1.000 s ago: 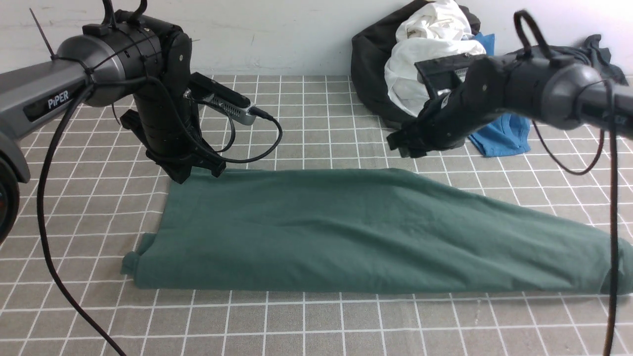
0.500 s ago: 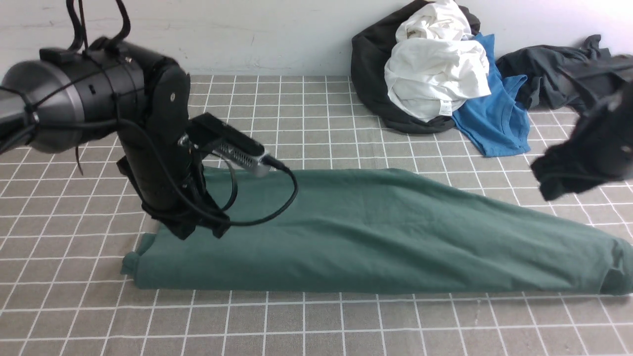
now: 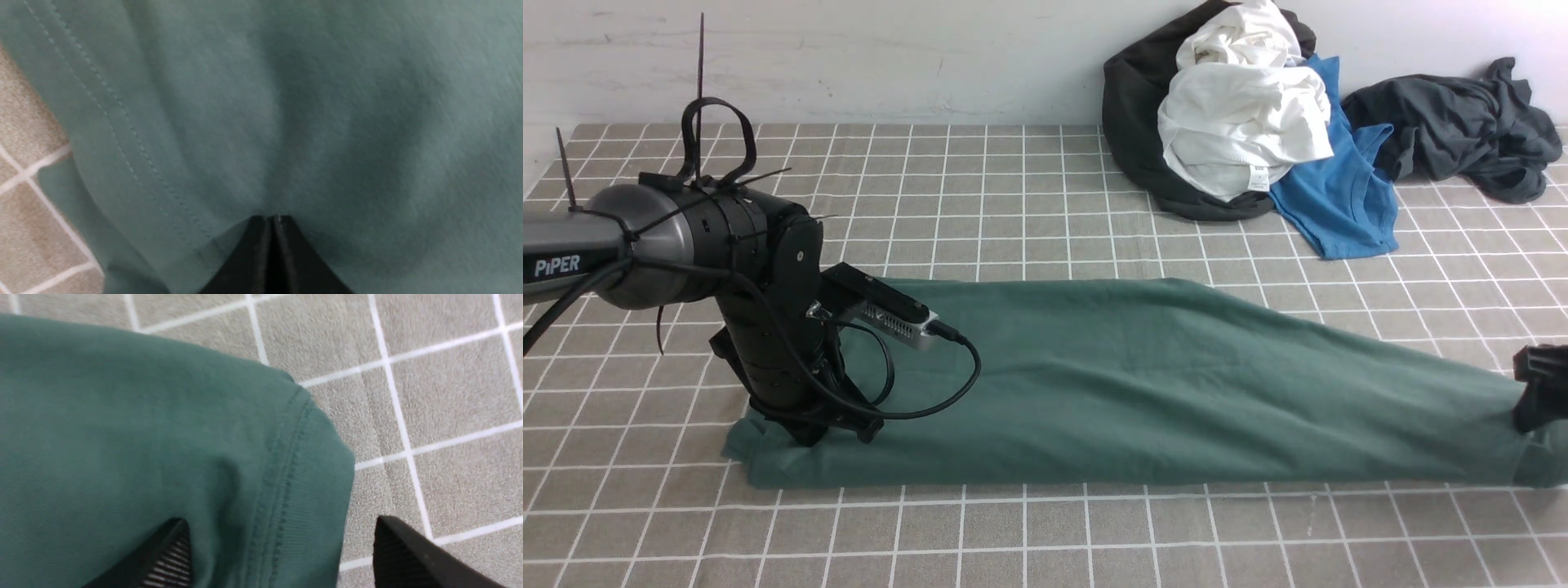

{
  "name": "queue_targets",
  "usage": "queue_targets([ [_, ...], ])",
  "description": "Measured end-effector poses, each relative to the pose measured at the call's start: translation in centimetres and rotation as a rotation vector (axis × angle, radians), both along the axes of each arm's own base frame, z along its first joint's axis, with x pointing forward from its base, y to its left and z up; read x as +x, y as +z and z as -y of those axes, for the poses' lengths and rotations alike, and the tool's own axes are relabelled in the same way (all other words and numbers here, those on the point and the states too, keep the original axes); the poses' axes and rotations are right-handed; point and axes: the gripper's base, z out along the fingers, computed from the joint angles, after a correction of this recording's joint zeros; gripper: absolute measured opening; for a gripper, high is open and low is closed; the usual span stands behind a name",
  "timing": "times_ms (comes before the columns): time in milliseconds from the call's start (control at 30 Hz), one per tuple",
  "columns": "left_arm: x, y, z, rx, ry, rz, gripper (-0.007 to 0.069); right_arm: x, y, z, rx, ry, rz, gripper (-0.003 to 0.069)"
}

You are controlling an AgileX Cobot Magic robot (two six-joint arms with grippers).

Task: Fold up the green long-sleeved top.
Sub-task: Use the right arm to clamp the right edge of the fabric

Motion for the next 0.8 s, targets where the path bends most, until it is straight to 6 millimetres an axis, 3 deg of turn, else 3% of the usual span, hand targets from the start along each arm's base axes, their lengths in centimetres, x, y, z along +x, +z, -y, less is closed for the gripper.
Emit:
queue_targets([
  [133,0.1,0.0,-0.1,-0.005,0.007,0.000,-0.0007,0.5,-2.5,0.1,0.023,-0.013,-0.046,0.0582],
  [267,0.1,0.0,-0.1,-0.006,0.008,0.002,-0.0007,0.9,-2.5,-0.2,0.036,0.029,-0.028,0.0554],
  [367,0.1,0.0,-0.1,-0.006,0.008,0.002,-0.0007,1.1,-2.4,-1.0,0.044,0.070,-0.017,0.0465],
  [533,0.1,0.0,-0.1,-0.006,0.009,0.002,-0.0007,1.3,-1.7,-2.3,0.038,0.146,0.009,0.0132],
  [567,0.1,0.0,-0.1,-0.006,0.009,0.002,-0.0007,1.3,-1.3,-2.3,0.032,0.152,0.016,0.0095],
  [667,0.1,0.1,-0.1,-0.007,0.009,0.005,-0.0007,0.9,0.5,-1.8,-0.023,0.171,0.050,0.0014],
  [800,-0.2,1.0,-0.2,-0.008,0.009,0.020,-0.0007,-0.3,3.7,-0.5,-0.102,0.102,0.112,0.0010],
])
